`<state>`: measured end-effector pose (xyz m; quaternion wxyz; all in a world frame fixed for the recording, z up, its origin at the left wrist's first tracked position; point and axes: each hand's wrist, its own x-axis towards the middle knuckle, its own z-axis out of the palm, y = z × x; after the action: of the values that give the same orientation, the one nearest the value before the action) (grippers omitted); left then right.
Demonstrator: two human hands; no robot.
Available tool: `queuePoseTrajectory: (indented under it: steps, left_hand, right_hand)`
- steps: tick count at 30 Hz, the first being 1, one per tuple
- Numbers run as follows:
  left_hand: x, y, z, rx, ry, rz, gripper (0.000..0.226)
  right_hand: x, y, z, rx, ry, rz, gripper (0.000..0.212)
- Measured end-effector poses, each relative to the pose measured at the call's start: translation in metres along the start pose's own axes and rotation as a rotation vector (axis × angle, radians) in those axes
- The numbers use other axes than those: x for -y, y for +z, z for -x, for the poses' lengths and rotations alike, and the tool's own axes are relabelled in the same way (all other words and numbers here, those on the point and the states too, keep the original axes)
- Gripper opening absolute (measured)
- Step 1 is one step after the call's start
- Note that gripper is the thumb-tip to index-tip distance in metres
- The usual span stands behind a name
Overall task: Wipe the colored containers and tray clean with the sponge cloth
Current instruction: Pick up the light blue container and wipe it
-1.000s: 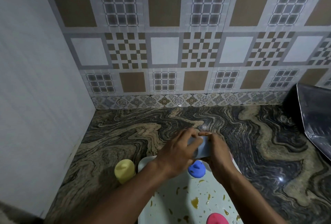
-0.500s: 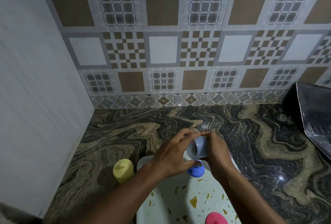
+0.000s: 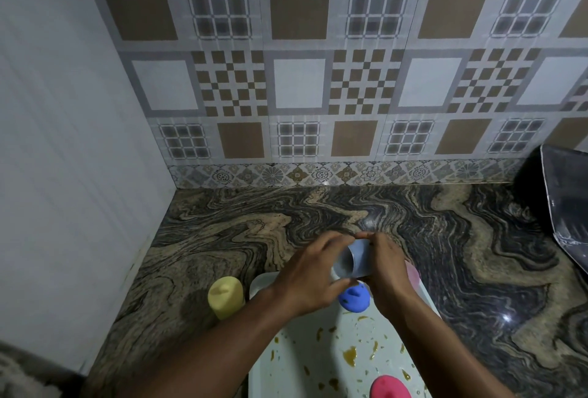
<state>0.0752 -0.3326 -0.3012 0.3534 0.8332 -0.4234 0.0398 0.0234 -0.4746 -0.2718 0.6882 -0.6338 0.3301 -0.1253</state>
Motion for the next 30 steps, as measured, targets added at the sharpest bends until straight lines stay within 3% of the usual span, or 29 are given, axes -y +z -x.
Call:
queuePoseTrajectory:
  steps: [2,5,7,11,16,18,21,25,30]
  left_hand:
    - [0.006,-0.001,0.003,0.003,0.082,-0.057,0.065]
    - [0.006,-0.002,0.004,-0.054,-0.062,0.04,0.075]
    - [0.007,-0.001,0.003,-0.03,-0.078,0.045,0.07]
    - [0.013,-0.001,0.008,0.017,0.127,-0.164,0.066]
    - [0.01,-0.002,0.011,-0.011,-0.106,0.056,0.068]
    - [0.011,0.003,0.014,0.013,-0.048,0.025,0.062]
    - [0.021,-0.001,0.016,0.045,0.037,-0.046,0.062]
    - [0.051,-0.02,0.006,0.03,-0.179,-0.115,0.067]
    - [0.102,-0.034,-0.005,0.272,-0.474,-0.197,0.087]
  right_hand:
    - [0.001,0.002,-0.001,-0.005,0.016,-0.008,0.028]
    - [0.004,0.003,0.001,-0.009,-0.025,0.035,0.028]
    - [0.002,0.005,0.0,-0.004,-0.042,0.045,0.027]
    - [-0.002,0.005,-0.002,0.014,-0.008,0.101,0.027]
    - [-0.007,0.008,0.001,0.049,-0.002,0.08,0.024]
    - [-0.012,0.011,-0.002,0.012,0.043,0.076,0.025]
    - [-0.015,0.01,-0.01,-0.014,0.285,-0.057,0.032]
    - [-0.002,-0.007,-0.009,0.008,0.315,-0.1,0.039]
    - [0.007,-0.012,-0.002,0.082,0.25,-0.125,0.032]
